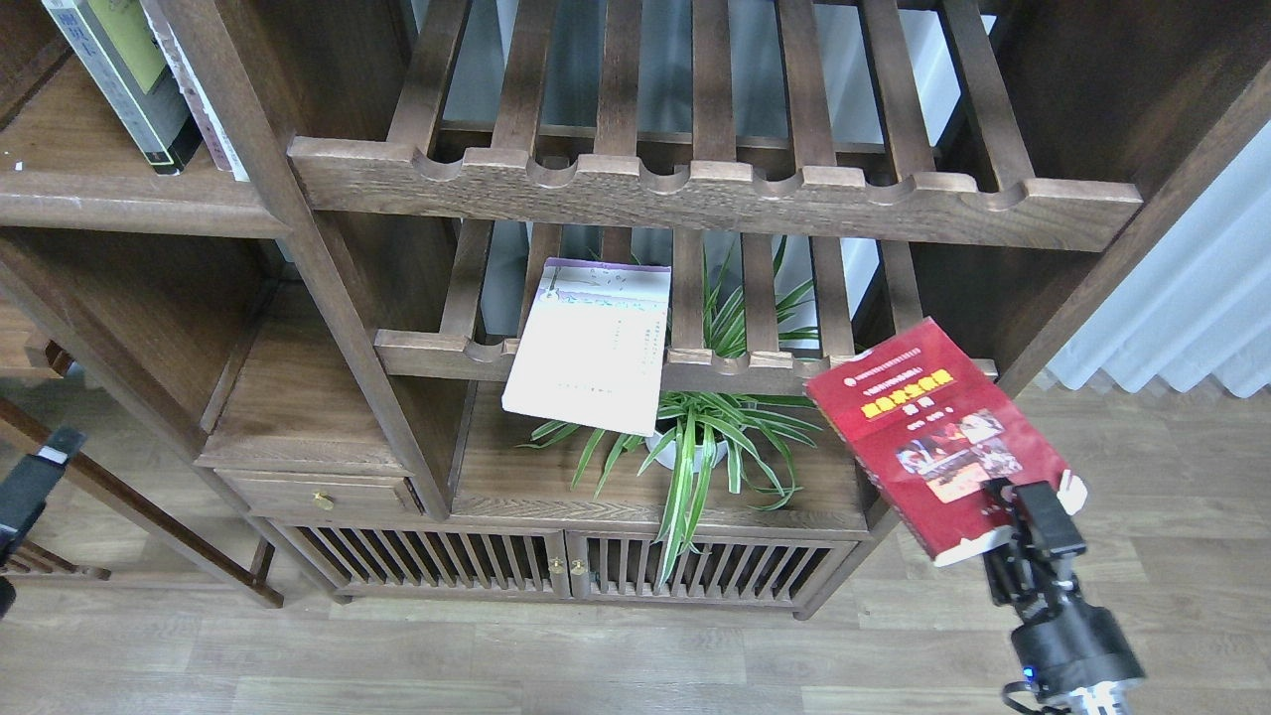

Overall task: Organize books on shelf
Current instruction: 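Pull the red book down off the upper shelf with the right gripper, then bring the red book to the left gripper and grip it with both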

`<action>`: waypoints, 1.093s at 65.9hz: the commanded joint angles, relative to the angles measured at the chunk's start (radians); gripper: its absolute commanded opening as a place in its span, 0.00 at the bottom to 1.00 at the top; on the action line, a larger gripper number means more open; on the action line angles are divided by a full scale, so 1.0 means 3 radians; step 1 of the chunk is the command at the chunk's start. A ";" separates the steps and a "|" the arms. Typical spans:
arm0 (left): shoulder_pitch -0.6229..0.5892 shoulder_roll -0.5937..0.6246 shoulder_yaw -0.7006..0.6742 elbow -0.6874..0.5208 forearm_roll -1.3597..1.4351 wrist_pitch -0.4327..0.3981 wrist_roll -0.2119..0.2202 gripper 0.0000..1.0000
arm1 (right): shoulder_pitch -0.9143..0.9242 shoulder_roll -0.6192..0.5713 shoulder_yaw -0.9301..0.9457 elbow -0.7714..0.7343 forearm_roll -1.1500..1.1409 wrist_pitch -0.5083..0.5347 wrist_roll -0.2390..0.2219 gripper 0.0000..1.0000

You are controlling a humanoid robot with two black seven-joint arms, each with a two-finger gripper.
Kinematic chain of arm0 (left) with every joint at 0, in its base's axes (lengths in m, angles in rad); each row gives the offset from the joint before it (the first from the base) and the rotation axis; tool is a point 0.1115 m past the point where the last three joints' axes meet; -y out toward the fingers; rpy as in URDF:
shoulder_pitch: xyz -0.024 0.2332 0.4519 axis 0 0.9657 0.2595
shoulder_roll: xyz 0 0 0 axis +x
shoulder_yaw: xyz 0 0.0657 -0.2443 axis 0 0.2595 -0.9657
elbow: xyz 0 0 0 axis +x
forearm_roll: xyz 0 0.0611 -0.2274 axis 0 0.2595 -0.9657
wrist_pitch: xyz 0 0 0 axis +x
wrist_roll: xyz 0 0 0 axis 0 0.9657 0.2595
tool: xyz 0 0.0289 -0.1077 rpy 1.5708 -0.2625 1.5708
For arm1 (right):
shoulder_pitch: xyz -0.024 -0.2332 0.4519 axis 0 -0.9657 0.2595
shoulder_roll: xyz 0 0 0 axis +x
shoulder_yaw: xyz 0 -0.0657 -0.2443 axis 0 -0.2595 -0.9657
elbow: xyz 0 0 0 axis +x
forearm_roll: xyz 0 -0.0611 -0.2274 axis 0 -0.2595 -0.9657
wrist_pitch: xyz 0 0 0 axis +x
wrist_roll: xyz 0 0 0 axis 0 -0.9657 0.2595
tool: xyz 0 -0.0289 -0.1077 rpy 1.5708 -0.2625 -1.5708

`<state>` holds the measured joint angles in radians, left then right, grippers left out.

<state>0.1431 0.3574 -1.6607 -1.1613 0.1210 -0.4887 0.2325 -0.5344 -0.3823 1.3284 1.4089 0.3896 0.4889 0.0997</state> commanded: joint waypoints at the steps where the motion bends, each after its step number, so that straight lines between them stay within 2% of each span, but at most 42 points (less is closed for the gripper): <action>1: 0.0009 0.0000 0.0167 0.0000 -0.0117 0.0000 0.0012 0.97 | 0.0032 0.0016 -0.0071 -0.0048 -0.0005 -0.0001 0.0000 0.04; 32: -0.0002 -0.0056 0.0683 0.0062 -0.0378 0.0000 0.0002 0.97 | 0.0344 0.0114 -0.0572 -0.0289 -0.0056 -0.0001 0.0000 0.04; 41: 0.0024 -0.0056 0.0867 0.0077 -0.0582 0.0000 -0.0018 0.97 | 0.0534 0.0323 -0.0736 -0.0468 -0.0214 -0.0001 -0.0005 0.04; 58: 0.0004 -0.0082 0.1440 0.0077 -0.1073 0.0000 -0.0023 0.97 | 0.0820 0.0456 -0.1079 -0.0693 -0.0368 -0.0001 -0.0005 0.04; 72: -0.0002 -0.0271 0.1751 0.0072 -0.1359 0.0000 -0.0028 0.97 | 0.0932 0.0701 -0.1237 -0.0713 -0.0404 -0.0001 -0.0010 0.04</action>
<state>0.1442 0.3079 -1.1823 -1.1382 -0.2424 -0.4887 0.2238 -0.2679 -0.2051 0.9735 1.1959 0.2760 0.4886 0.0980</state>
